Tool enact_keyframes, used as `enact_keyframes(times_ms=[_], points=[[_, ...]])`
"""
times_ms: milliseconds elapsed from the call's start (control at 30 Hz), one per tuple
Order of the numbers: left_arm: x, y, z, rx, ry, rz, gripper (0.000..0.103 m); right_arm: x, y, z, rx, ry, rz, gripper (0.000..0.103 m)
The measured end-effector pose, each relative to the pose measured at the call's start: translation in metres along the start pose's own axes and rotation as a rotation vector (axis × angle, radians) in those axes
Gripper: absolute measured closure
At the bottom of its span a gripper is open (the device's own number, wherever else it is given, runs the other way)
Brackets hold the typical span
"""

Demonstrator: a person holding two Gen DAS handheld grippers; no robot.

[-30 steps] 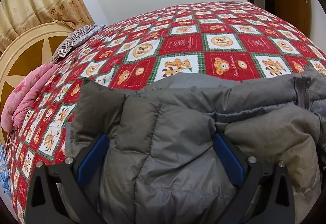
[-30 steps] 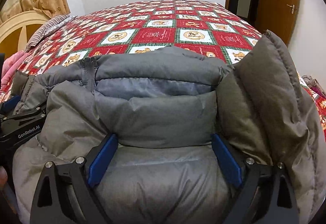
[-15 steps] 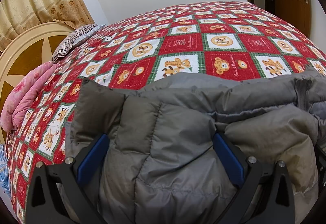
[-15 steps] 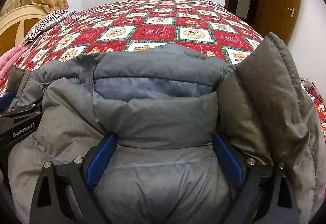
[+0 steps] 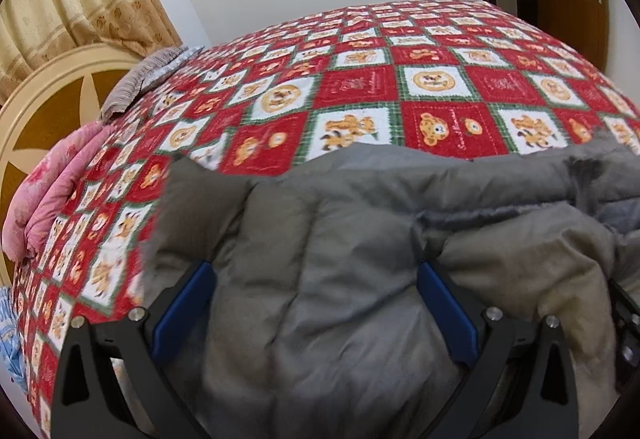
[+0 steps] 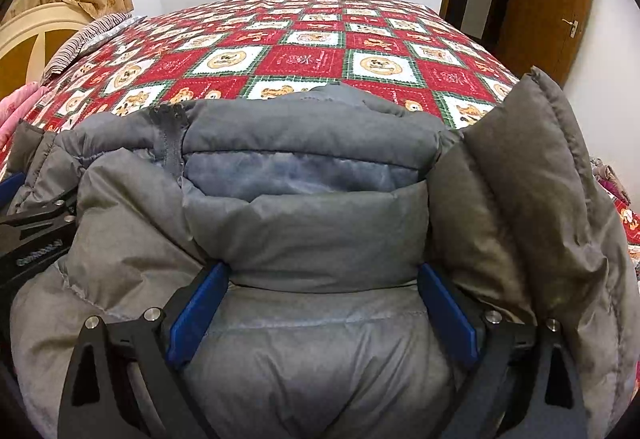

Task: Fold large clothes

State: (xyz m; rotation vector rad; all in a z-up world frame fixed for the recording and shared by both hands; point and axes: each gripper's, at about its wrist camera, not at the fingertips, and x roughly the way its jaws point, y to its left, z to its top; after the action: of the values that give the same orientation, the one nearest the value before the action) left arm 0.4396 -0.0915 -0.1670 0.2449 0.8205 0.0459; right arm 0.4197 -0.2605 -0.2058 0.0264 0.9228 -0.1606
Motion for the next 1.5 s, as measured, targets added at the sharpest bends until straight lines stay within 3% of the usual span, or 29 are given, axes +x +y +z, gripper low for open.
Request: enact_keyframes(times_ms=[133,200,333,433,500,667,767,900,1000,1067,1133,1233,1300,1367,1500], points=[[-0.051,0.049,-0.013,-0.042,-0.058,-0.055,0.0,-0.017,-0.001,0.007,-0.007,0.036,-0.031,0.007],[-0.069,0.077,-0.027,-0.061,-0.073,-0.042,0.0,-0.045,-0.004,0.012,0.066,-0.049,-0.019,0.007],[-0.065,0.117,-0.062,-0.139,-0.008,-0.067,0.0,-0.064,0.026,0.027,0.031,-0.083,0.048,0.006],[-0.049,0.12,-0.082,-0.163,0.064,-0.096,0.0,-0.052,0.048,0.035,-0.02,-0.082,0.013,0.007],[-0.041,0.119,-0.089,-0.189,0.087,-0.134,0.0,-0.029,0.058,0.035,-0.037,-0.033,-0.023,0.007],[-0.018,0.11,-0.096,-0.215,0.134,-0.176,0.0,0.0,0.056,0.027,-0.022,0.021,-0.046,0.005],[-0.012,0.108,-0.1,-0.245,0.144,-0.219,0.0,0.007,0.06,0.023,-0.044,0.026,-0.069,0.002],[-0.015,0.105,-0.102,-0.227,0.133,-0.218,0.0,0.017,0.062,0.025,-0.054,0.037,-0.071,0.001],[-0.018,0.105,-0.103,-0.212,0.125,-0.255,0.011,0.01,0.061,0.027,-0.069,0.062,-0.06,0.001],[-0.025,0.1,-0.104,-0.18,0.094,-0.295,0.032,-0.008,0.052,0.023,-0.034,0.074,-0.043,0.001],[-0.031,0.095,-0.105,-0.148,0.07,-0.302,0.041,-0.032,0.046,0.012,-0.01,0.047,-0.011,0.001],[-0.032,0.092,-0.104,-0.141,0.068,-0.306,0.046,-0.065,0.047,-0.022,-0.039,0.015,-0.021,0.001],[-0.032,0.091,-0.103,-0.141,0.076,-0.315,0.046,-0.064,0.054,-0.037,-0.077,0.017,-0.045,0.001],[-0.035,0.089,-0.103,-0.138,0.072,-0.335,0.06,-0.056,0.063,-0.05,-0.128,-0.026,-0.091,0.001],[-0.039,0.083,-0.105,-0.108,0.053,-0.34,0.076,-0.05,0.066,-0.052,-0.131,-0.027,-0.11,0.001]])
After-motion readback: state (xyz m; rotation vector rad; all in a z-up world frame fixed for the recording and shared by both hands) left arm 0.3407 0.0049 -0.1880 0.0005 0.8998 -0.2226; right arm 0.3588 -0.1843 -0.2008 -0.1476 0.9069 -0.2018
